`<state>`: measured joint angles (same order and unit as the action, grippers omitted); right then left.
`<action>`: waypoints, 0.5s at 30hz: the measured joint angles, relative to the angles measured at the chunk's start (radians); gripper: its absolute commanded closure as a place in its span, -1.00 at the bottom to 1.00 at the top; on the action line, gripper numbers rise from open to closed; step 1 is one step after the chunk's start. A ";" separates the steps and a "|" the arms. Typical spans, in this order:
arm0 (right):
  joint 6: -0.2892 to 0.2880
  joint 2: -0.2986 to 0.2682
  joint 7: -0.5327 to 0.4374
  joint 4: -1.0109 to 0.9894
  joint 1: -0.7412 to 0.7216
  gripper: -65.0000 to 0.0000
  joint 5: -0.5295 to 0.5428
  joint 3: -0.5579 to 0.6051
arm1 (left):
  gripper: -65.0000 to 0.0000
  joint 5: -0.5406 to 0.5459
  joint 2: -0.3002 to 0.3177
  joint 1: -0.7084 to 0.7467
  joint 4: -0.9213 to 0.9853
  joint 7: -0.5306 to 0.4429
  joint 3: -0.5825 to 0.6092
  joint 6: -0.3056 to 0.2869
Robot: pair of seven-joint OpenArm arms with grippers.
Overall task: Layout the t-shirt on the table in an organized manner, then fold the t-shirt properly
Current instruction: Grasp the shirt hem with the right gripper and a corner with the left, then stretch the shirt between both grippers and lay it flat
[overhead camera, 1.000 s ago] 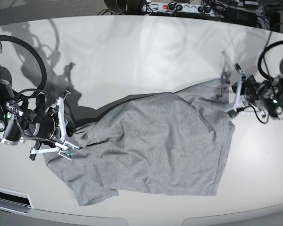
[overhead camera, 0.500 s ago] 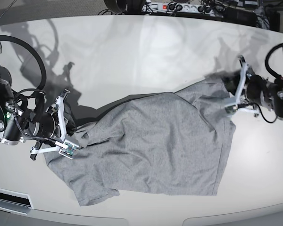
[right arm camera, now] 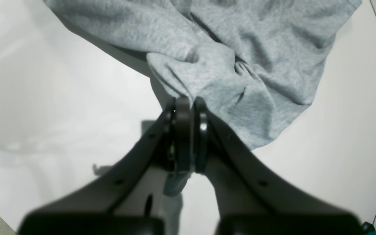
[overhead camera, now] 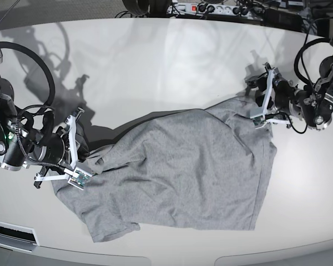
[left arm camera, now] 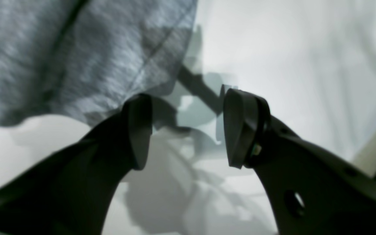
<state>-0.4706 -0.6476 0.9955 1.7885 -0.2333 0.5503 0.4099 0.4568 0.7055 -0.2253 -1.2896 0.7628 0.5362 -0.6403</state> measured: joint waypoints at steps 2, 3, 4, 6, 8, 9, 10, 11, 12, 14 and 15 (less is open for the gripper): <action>0.000 0.000 0.000 0.000 0.000 1.00 0.000 0.000 | 0.74 -0.048 -0.010 -0.005 0.000 -0.013 0.000 0.004; 0.000 0.000 0.000 0.000 0.000 1.00 0.000 0.000 | 1.00 -0.063 -0.013 -0.005 0.001 -0.019 0.000 0.014; 0.000 0.000 0.000 0.000 0.000 1.00 0.000 0.000 | 1.00 -0.071 -0.013 -0.006 0.001 -0.019 0.000 0.030; 0.000 0.000 0.000 0.000 0.000 1.00 0.000 0.000 | 1.00 -0.062 -0.015 -0.012 -0.002 -0.008 0.000 0.073; 0.000 0.000 0.000 0.000 0.000 1.00 0.000 0.000 | 1.00 -0.058 -0.018 -0.029 -0.023 0.065 0.005 0.092; 0.000 0.000 0.000 0.000 0.000 1.00 0.000 0.000 | 1.00 -0.066 -0.019 -0.042 -0.040 0.132 0.009 0.099; 0.000 0.000 0.000 0.000 0.000 1.00 0.000 0.000 | 1.00 -0.070 -0.018 -0.052 -0.060 0.180 0.014 0.101; 0.000 0.000 0.000 0.000 0.000 1.00 0.000 0.000 | 1.00 -0.056 -0.005 -0.055 -0.087 0.202 0.013 0.108; 0.000 0.000 0.000 0.000 0.000 1.00 -0.001 0.000 | 1.00 -0.019 0.019 -0.055 -0.126 0.208 0.013 0.106; 0.000 0.000 0.000 0.000 0.000 1.00 -0.001 0.000 | 1.00 0.036 0.071 -0.058 -0.215 0.215 0.013 0.097; 0.000 0.000 0.000 0.000 0.000 1.00 0.000 0.000 | 1.00 0.041 0.097 -0.061 -0.258 0.217 0.013 0.105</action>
<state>-0.4709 -0.6479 0.9951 1.7885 -0.2333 0.5503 0.4099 0.4980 0.8021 -0.2867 -1.5475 0.9794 0.5495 -0.5350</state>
